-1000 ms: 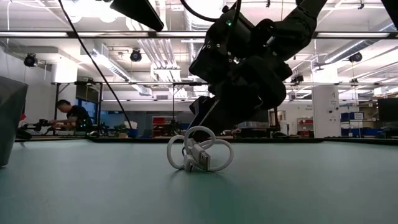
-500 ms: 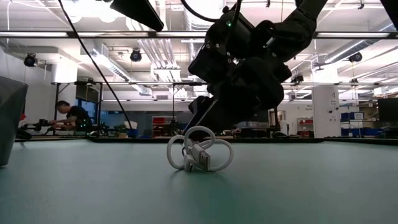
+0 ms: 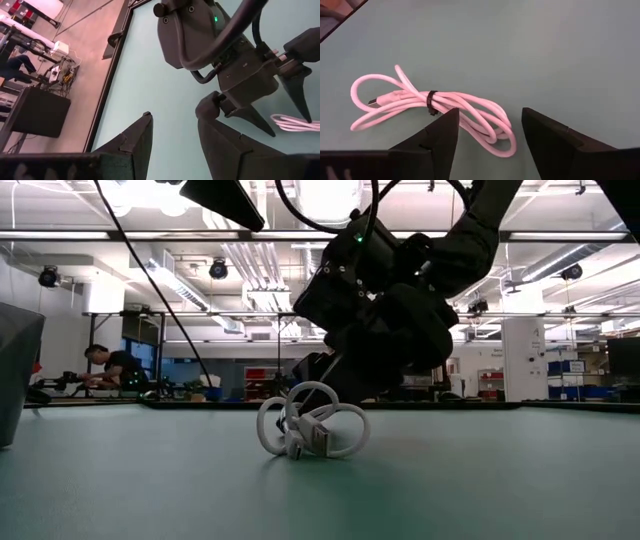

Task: Pick and place USB-C Cables
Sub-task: Put the white charger cable into the black bin

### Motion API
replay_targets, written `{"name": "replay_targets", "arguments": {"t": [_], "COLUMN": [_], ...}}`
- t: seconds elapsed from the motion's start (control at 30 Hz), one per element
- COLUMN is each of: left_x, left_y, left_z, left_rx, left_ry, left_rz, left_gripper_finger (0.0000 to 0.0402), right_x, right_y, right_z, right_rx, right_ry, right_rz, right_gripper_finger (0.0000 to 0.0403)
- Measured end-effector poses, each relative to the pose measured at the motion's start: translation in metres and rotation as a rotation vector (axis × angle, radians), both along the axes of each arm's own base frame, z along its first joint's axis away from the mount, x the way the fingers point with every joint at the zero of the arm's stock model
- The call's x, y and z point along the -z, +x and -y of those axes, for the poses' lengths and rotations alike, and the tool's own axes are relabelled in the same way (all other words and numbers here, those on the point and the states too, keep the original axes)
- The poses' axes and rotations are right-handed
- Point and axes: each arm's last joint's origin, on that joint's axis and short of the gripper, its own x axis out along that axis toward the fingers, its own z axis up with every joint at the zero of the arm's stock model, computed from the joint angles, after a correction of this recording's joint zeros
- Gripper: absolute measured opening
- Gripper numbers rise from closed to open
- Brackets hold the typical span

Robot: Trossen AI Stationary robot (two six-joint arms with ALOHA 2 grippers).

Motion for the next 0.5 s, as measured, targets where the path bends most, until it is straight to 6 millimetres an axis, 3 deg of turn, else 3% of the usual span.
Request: {"name": "replay_targets", "arguments": {"t": [0.2,0.5], "left_x": [0.0,0.0], "left_y": [0.0,0.0], "left_z": [0.0,0.0], "left_rx": [0.0,0.0], "left_ry": [0.0,0.0], "left_rz": [0.0,0.0], "left_gripper_finger": [0.0141,0.0141], "right_x": [0.0001,-0.0004], "right_y": [0.0,-0.0002], "right_z": [0.0002,0.0001], "right_rx": [0.005,0.001], "right_ry": [0.005,0.008], "right_rz": [-0.005,-0.005], "right_gripper_finger": [0.0158,0.003]}}
